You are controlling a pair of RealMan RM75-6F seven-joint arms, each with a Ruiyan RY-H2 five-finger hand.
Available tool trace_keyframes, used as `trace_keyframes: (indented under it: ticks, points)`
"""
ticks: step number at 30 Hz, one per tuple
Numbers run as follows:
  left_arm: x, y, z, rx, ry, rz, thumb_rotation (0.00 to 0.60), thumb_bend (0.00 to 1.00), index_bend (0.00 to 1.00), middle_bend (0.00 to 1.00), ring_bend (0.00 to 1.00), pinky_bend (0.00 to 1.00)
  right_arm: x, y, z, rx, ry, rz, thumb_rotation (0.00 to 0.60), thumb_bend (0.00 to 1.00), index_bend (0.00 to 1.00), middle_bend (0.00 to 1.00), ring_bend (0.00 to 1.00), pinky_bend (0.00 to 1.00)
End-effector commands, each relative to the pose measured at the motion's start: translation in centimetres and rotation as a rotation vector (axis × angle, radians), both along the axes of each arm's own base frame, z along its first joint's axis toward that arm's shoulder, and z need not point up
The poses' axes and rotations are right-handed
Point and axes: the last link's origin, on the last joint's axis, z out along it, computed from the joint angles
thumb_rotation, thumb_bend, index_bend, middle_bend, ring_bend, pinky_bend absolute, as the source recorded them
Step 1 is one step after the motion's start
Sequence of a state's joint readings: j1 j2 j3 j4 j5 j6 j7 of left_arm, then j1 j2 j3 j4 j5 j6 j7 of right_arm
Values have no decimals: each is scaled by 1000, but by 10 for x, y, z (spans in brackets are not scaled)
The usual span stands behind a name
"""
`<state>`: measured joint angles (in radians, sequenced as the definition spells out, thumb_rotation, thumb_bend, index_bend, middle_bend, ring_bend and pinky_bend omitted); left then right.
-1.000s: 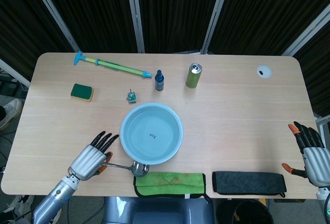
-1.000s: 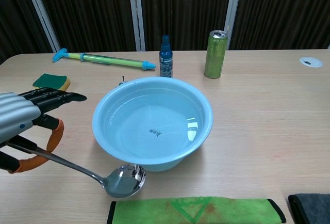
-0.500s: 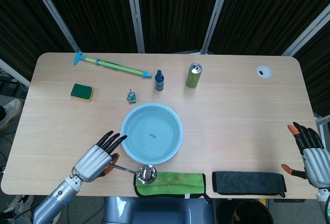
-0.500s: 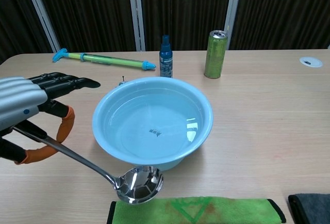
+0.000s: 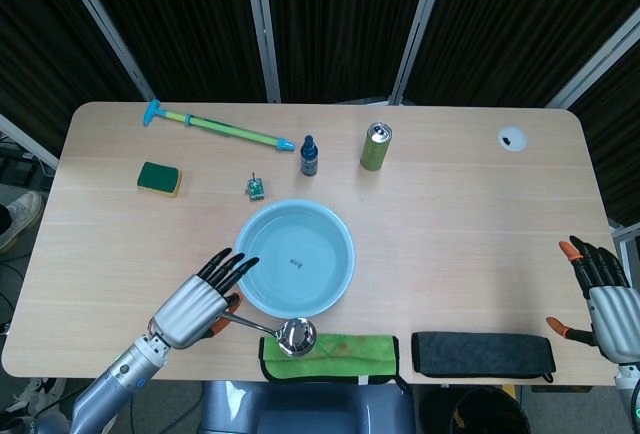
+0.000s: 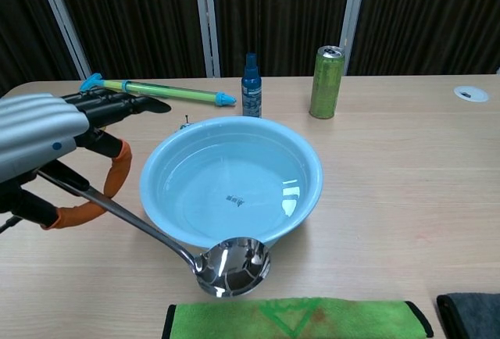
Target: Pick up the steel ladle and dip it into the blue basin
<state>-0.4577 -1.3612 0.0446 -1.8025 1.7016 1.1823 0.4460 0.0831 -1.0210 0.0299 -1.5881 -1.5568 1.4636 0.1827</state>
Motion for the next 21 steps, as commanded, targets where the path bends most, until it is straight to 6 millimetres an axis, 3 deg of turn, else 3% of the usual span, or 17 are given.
trace_keyframes:
  ticks: [1, 12, 21]
  points:
    - [1, 6, 6, 27, 2, -3, 600, 409, 618, 0, 0, 0, 0, 0, 1, -3, -1, -1, 600, 0, 0, 0, 0, 0]
    - [0, 38, 12, 78, 17, 55, 600, 410, 626, 0, 0, 0, -1, -2, -1, -3, 7, -12, 600, 0, 0, 0, 0, 0]
    - [10, 67, -9, 41, -14, 106, 600, 413, 623, 0, 0, 0, -1, -6, -6, 24, 9, -14, 600, 0, 0, 0, 0, 0]
